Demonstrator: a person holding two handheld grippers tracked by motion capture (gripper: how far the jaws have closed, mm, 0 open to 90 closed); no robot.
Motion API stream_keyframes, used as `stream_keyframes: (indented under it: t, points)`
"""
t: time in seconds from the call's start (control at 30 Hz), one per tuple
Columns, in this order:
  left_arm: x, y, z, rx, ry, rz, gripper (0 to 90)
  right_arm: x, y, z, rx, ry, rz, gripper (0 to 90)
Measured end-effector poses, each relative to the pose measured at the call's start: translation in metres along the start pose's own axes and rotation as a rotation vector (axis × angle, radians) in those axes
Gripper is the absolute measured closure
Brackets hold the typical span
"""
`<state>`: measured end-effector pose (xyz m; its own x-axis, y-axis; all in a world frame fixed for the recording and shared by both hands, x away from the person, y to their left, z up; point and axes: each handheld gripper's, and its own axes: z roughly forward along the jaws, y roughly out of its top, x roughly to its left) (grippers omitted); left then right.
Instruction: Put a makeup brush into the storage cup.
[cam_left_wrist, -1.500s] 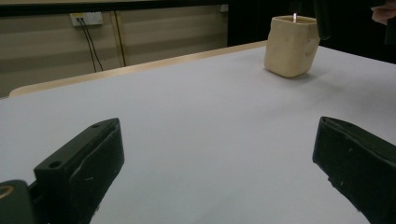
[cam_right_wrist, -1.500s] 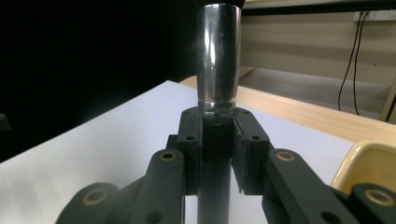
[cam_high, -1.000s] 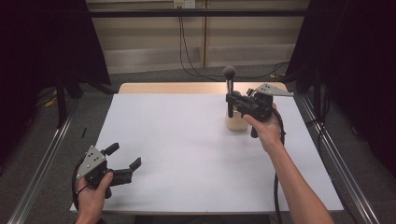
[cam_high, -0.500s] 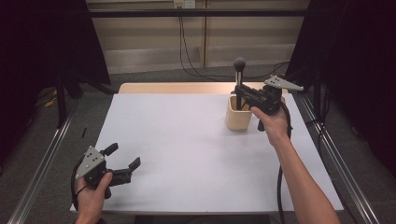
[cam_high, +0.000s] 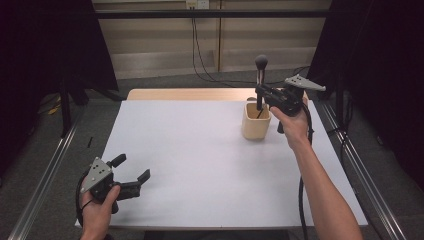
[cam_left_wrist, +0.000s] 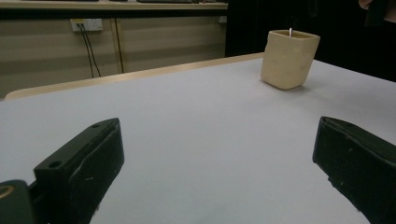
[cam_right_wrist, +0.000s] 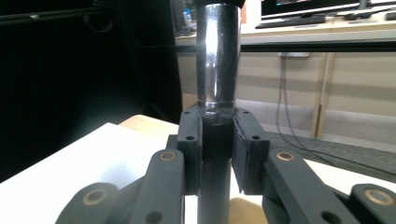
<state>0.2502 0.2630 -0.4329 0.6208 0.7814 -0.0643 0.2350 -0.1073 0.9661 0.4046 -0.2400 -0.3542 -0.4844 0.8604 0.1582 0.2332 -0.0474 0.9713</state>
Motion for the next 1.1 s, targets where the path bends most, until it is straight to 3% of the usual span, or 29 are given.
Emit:
stream_keyframes:
  t: [0.23,0.93,1.1]
  points:
    - [0.000,0.000,0.001,0.001,0.000,0.002,2.1,-0.005,-0.002,0.008,0.026,-0.043,-0.015,75.3]
    - [0.001,0.000,0.000,0.010,0.010,0.010,2.1,-0.014,-0.029,0.014,0.069,-0.060,0.018,75.3]
    - [0.000,-0.001,0.001,0.014,0.018,-0.004,2.1,-0.015,-0.034,0.014,0.070,-0.061,0.024,75.3]
